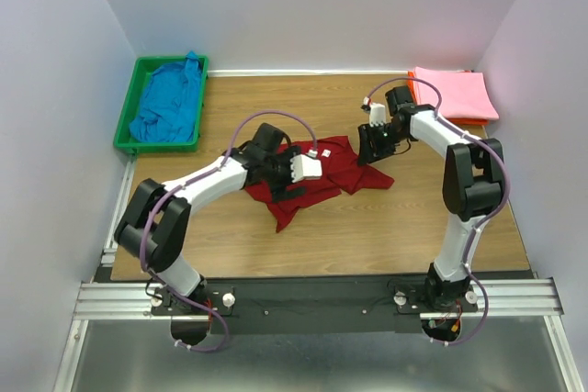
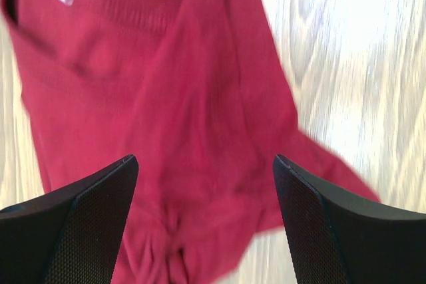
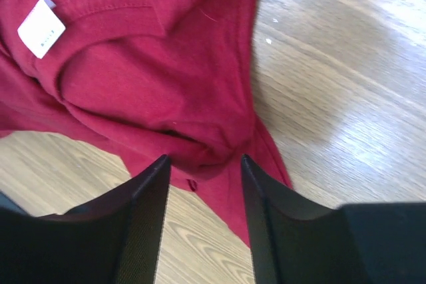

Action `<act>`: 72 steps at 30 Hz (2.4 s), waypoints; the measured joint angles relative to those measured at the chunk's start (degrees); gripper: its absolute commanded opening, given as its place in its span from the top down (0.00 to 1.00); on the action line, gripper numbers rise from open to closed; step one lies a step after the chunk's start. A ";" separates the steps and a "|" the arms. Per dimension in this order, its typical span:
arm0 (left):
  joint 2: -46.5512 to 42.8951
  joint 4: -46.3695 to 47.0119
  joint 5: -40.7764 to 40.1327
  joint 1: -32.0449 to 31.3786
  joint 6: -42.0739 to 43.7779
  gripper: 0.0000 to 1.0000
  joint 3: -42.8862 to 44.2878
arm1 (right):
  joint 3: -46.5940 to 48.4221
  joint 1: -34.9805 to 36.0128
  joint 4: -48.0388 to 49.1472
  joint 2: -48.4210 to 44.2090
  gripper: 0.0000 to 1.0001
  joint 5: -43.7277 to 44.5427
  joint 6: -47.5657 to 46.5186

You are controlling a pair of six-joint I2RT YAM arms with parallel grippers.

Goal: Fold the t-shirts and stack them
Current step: Flatten the tshirt out

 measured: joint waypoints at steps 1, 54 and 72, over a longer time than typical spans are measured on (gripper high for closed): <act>1.40 0.68 -0.66 -1.11 -0.37 0.10 0.96 | 0.07 0.00 -0.02 0.13 0.52 -0.52 0.22; -39.95 0.26 3.30 20.81 -16.04 1.00 8.15 | 19.71 -6.38 -1.09 -36.04 0.99 40.50 -20.22; -36.79 7.74 11.89 19.87 -35.36 1.00 14.64 | 62.20 -5.55 15.06 1.53 0.99 50.75 -28.02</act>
